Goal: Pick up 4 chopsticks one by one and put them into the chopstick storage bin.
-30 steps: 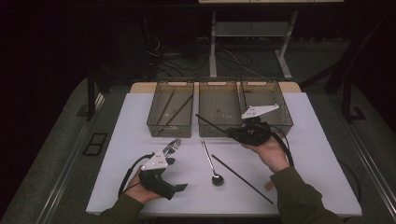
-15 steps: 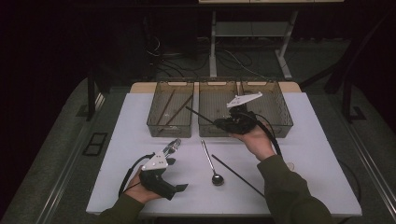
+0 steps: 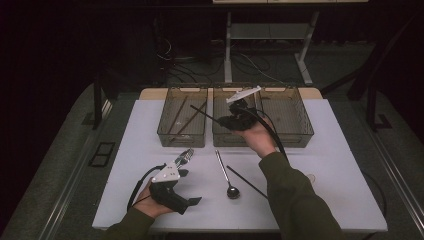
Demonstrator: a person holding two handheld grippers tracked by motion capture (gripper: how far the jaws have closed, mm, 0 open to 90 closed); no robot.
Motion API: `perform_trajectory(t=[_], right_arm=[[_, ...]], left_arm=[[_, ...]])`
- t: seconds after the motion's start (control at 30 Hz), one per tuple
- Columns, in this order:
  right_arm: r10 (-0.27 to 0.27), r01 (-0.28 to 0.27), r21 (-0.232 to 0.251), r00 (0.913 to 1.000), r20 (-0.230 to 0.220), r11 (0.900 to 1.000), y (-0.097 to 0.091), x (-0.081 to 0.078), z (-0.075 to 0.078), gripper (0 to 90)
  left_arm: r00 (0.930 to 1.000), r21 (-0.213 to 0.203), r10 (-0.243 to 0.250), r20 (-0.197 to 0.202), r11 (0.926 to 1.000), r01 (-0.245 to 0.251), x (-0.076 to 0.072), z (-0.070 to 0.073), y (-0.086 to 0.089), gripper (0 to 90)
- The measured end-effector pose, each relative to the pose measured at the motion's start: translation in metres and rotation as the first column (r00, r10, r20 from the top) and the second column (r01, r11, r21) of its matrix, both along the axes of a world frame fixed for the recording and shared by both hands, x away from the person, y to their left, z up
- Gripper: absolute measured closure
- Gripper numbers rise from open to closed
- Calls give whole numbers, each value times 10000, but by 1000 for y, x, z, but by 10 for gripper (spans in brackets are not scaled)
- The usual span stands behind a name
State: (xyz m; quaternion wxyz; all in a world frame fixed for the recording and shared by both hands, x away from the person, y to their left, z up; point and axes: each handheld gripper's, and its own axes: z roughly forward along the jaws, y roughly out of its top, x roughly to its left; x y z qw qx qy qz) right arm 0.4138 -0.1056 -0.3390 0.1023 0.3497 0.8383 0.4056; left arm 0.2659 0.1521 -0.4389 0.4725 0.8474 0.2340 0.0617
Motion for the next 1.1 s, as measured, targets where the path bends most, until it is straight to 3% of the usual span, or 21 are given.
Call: perform_trajectory(t=[0.4,1.1], right_arm=[[-307,307,-259,9995,-4,9992,37,29,6,862],[-981,945,-694,9939,-505,9931,99,78,-19,862]], left_arm=[[10000,-16,-35,12,10000,35,-1,1,0,0],[9999,-130,-107,-30,9999,107,0,0,0,0]])
